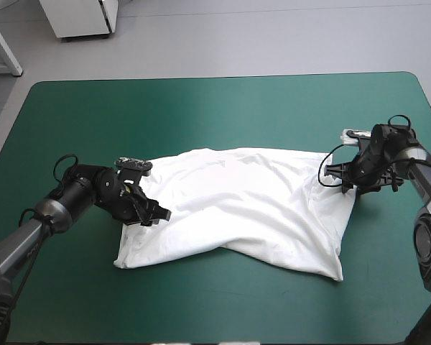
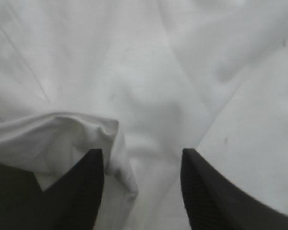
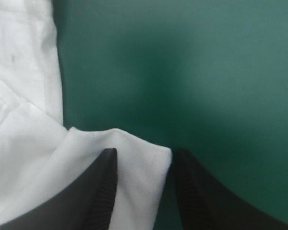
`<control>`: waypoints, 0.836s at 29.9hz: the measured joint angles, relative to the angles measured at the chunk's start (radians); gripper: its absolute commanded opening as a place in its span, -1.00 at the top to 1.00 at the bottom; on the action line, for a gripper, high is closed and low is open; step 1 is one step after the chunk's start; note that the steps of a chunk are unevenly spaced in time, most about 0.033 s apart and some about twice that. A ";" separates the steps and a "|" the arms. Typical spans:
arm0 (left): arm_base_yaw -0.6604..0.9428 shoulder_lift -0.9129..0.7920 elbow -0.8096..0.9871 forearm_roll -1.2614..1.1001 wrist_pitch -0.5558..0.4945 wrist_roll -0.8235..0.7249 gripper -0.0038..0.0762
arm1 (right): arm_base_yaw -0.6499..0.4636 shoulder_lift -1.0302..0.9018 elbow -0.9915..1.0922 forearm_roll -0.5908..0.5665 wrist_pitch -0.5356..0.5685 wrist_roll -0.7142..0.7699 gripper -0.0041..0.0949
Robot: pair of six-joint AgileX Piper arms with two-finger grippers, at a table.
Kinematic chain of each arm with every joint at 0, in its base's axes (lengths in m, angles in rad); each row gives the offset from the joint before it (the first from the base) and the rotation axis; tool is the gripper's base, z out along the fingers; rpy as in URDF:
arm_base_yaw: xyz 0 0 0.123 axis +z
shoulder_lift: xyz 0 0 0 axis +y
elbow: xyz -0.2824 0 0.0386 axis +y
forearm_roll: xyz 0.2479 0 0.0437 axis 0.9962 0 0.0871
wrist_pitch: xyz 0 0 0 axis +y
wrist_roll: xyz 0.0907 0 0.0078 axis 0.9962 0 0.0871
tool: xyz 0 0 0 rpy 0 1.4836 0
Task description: Fold the cloth
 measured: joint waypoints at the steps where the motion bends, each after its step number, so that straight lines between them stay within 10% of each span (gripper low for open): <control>1: 0.000 0.000 0.000 0.000 0.000 0.000 -0.02 | 0.000 0.002 0.000 0.000 -0.001 0.000 0.23; 6: 0.000 0.000 0.000 0.000 -0.002 0.000 -0.02 | 0.000 0.003 -0.001 0.001 0.006 0.001 0.94; 25: 0.000 0.000 0.000 -0.004 -0.016 0.001 -0.02 | 0.007 -0.169 -0.099 0.269 0.140 -0.155 0.95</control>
